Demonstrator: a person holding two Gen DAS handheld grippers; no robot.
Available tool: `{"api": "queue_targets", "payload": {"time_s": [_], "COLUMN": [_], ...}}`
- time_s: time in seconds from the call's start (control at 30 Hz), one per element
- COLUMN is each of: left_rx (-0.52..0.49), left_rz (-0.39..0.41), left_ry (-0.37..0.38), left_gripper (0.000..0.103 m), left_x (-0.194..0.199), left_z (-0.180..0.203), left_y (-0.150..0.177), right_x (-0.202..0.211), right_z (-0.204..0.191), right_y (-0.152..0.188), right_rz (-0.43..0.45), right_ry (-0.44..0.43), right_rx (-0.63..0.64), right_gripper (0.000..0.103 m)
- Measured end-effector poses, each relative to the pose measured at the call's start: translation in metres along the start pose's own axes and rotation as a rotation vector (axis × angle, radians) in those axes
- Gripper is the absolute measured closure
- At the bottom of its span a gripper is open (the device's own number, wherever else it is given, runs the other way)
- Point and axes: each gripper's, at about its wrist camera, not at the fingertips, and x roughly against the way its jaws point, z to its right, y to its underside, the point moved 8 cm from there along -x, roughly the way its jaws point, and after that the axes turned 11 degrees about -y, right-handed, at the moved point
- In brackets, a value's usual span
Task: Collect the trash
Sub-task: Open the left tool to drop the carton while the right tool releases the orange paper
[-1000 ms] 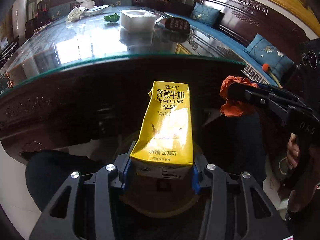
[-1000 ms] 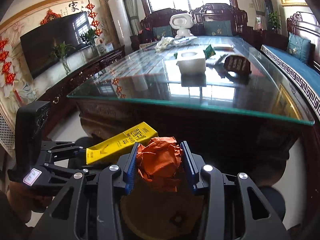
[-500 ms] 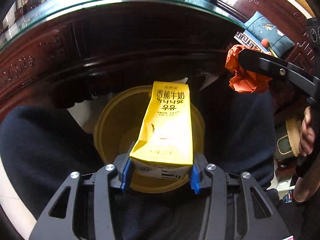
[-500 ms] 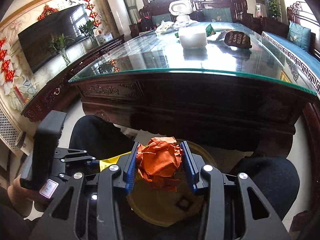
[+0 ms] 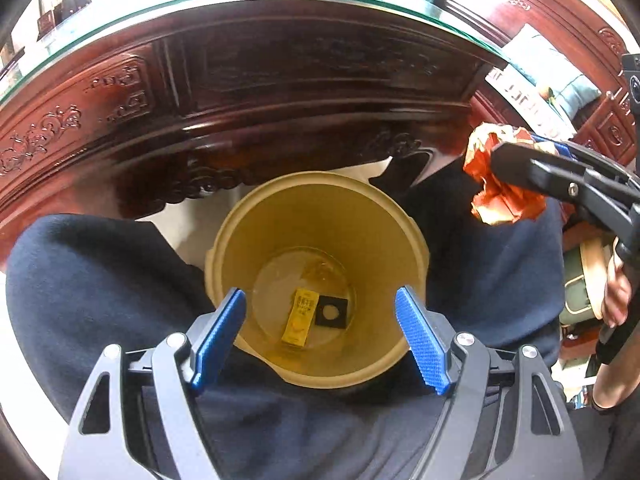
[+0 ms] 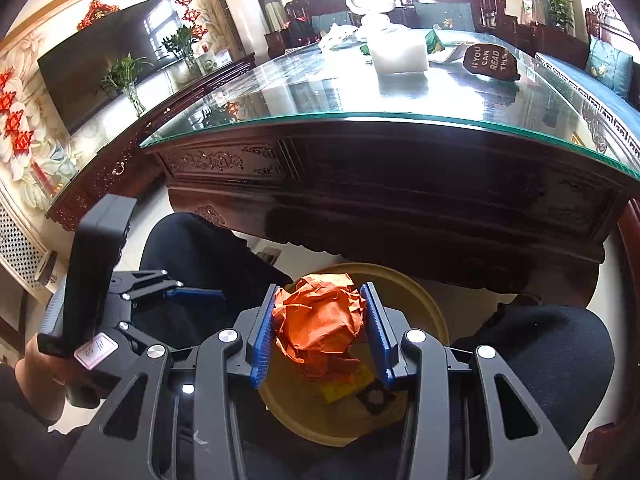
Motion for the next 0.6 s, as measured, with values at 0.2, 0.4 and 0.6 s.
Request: {"api": "queue_targets", "payload": {"time_s": [0.2,0.4,0.6], "left_rx": [0.000,0.011,0.005], "left_rz": [0.008,0.011,0.015], "left_ry": [-0.015,-0.026,-0.031], "left_gripper": [0.026,0.026,0.026], "left_x": [0.002,0.002,0.002], "left_z": [-0.007,-0.011,-0.011], "left_y": [-0.004,-0.007,-0.010], "right_x": [-0.002,-0.001,0.001], "right_z": [0.002,0.006,0.006], "right_y": [0.000,0.000,-0.002], "right_rz": [-0.003,0.002,0.002], "right_ry": [-0.003,-0.010,-0.020], "right_rx": [-0.007,-0.036,-0.030], "right_gripper": [0.060,0.038,0.038]}}
